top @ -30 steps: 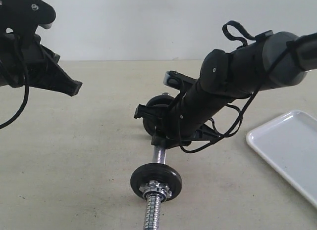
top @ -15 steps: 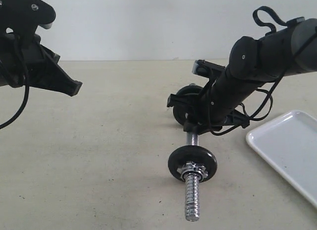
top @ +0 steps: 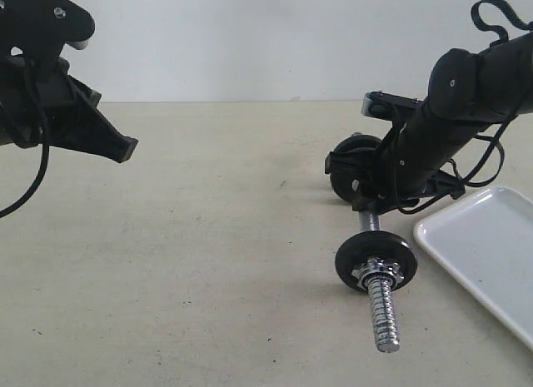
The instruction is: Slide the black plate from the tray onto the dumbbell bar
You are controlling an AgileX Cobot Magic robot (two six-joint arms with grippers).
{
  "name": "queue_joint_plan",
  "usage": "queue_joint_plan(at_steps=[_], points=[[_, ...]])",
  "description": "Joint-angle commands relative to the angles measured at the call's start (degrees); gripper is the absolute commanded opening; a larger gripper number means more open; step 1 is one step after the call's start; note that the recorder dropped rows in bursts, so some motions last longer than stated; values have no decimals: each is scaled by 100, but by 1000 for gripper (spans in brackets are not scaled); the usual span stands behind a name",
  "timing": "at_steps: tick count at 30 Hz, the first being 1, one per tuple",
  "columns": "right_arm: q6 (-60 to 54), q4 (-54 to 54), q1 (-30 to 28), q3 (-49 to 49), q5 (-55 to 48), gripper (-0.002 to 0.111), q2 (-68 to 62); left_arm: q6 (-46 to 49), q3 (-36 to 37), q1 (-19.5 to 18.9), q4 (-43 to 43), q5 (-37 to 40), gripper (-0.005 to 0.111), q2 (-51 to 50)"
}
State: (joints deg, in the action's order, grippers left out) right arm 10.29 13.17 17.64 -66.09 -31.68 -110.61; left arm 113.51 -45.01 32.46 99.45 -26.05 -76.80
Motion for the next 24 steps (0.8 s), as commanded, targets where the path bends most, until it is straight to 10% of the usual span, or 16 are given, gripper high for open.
queue_joint_plan(at_steps=[1,24], points=[[-145,-479,-67,146,-208,0,-208,8,-30,13,50,45,4,43],[-234,-502,-57,146,-317,0,-208,8,-30,13,50,56,4,43]])
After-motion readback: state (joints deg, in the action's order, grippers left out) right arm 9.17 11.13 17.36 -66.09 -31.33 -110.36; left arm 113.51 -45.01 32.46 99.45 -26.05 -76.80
